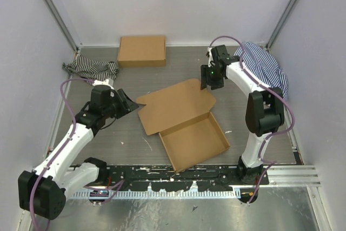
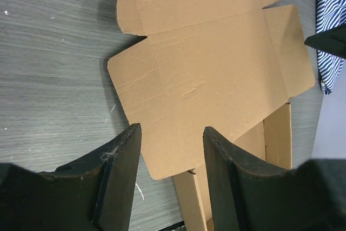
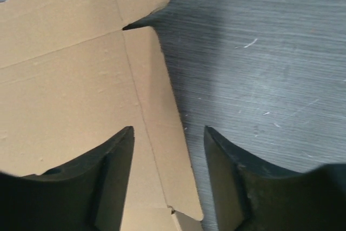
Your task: Fold the paper box
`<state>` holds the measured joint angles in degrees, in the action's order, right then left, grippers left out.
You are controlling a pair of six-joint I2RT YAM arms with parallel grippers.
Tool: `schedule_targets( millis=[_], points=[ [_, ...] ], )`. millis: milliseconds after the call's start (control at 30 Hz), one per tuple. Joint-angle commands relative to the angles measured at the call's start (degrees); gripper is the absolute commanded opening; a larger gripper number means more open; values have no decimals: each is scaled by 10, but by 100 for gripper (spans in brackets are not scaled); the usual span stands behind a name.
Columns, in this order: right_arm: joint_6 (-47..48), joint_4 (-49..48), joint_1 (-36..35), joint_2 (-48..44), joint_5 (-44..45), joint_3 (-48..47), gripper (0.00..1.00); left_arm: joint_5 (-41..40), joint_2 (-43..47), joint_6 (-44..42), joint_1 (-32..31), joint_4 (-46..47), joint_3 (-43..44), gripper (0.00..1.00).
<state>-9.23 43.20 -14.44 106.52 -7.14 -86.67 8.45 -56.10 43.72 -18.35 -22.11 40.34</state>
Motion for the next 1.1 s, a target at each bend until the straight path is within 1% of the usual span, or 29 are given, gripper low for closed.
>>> schedule_targets(
  millis=[0, 67, 267, 333, 400, 467, 533, 600, 667, 833, 1000, 1067],
  points=[
    [7, -8, 0, 4, -71, -20, 53, -5, 19, -11, 3, -16, -5, 56],
    [5, -10, 0, 8, -83, -20, 45, -13, 21, -16, 4, -21, -1, 56],
    [-1, -6, 0, 14, -85, -20, 45, -26, 25, -32, 4, -41, 11, 56],
    [1, 2, 0, 18, -77, -23, 47, -28, 27, -33, 4, -43, 13, 56],
    [-1, 0, -1, 15, -47, -19, 57, -29, 30, -35, 4, -49, 15, 56],
    [-2, -3, 0, 10, -23, -17, 63, -30, 33, -36, 4, -49, 13, 56],
    [-2, -2, 1, 11, -16, -19, 66, -31, 35, -37, 4, -51, 15, 57],
    [1, -1, 2, 17, -29, -23, 66, -31, 36, -37, 4, -52, 13, 57],
    [7, -3, 1, 28, -65, -22, 63, -31, 34, -37, 4, -51, 13, 57],
    [5, -33, 1, 37, -151, -2, 48, -31, 37, -37, 4, -52, 8, 56],
    [-4, -44, 1, 50, -161, -4, 35, -36, 44, -39, 4, -59, 7, 56],
    [-11, -58, 2, 46, -161, 1, 26, -41, 47, -41, 4, -63, 9, 57]
  ],
)
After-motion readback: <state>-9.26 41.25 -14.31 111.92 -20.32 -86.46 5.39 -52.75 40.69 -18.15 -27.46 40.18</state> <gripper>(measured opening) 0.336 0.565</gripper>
